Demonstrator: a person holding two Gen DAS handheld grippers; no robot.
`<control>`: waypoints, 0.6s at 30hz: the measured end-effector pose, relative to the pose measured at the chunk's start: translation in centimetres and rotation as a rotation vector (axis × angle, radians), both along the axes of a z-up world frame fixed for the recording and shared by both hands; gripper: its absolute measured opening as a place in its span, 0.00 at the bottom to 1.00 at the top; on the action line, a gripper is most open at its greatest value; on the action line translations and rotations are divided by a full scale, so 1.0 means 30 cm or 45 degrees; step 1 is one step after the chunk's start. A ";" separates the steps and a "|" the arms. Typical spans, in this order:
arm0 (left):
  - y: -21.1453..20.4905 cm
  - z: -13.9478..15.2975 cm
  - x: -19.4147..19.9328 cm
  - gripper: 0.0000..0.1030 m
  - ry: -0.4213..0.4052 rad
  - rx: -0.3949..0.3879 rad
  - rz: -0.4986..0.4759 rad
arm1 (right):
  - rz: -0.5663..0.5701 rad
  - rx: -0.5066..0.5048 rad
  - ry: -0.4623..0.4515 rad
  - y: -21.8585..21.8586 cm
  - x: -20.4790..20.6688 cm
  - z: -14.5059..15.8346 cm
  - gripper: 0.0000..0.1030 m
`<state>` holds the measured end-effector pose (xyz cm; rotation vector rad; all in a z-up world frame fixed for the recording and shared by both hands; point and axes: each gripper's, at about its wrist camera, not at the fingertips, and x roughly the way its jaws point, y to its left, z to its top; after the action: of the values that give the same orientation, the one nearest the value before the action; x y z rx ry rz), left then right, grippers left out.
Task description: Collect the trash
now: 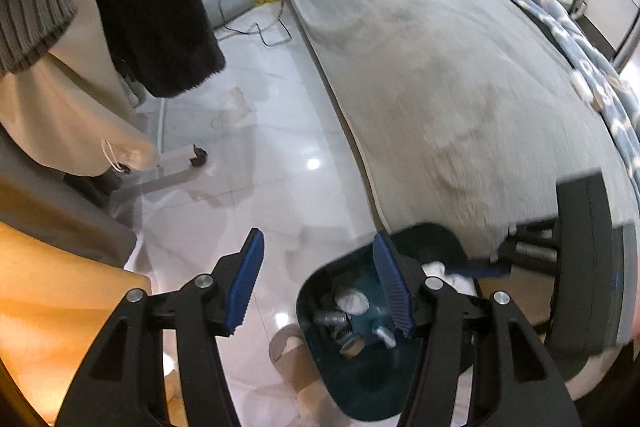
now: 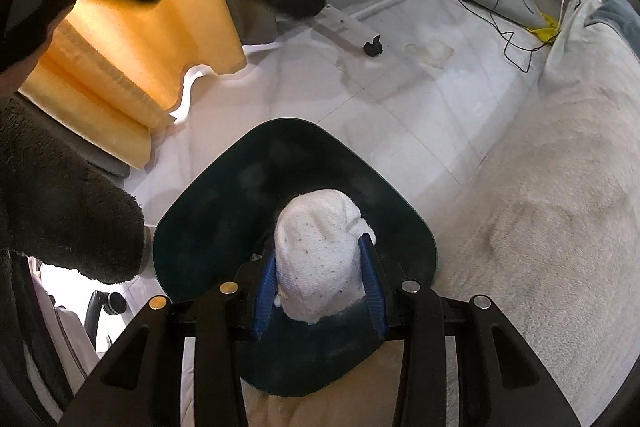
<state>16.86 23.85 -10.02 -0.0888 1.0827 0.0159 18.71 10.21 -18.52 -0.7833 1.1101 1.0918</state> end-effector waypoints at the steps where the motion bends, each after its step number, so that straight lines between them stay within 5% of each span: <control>1: 0.000 0.009 0.006 0.57 -0.014 -0.003 0.017 | 0.003 -0.001 -0.001 0.000 -0.003 0.001 0.39; 8: -0.038 0.117 0.039 0.59 -0.162 0.020 0.079 | 0.012 0.009 -0.019 -0.016 -0.018 0.022 0.53; 18: -0.117 0.197 0.085 0.60 -0.278 0.028 0.100 | -0.022 0.107 -0.070 -0.086 -0.001 0.103 0.54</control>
<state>19.40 20.36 -4.12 -0.1105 0.8601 0.0867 18.69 7.64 -15.44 -0.7322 1.0166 1.0892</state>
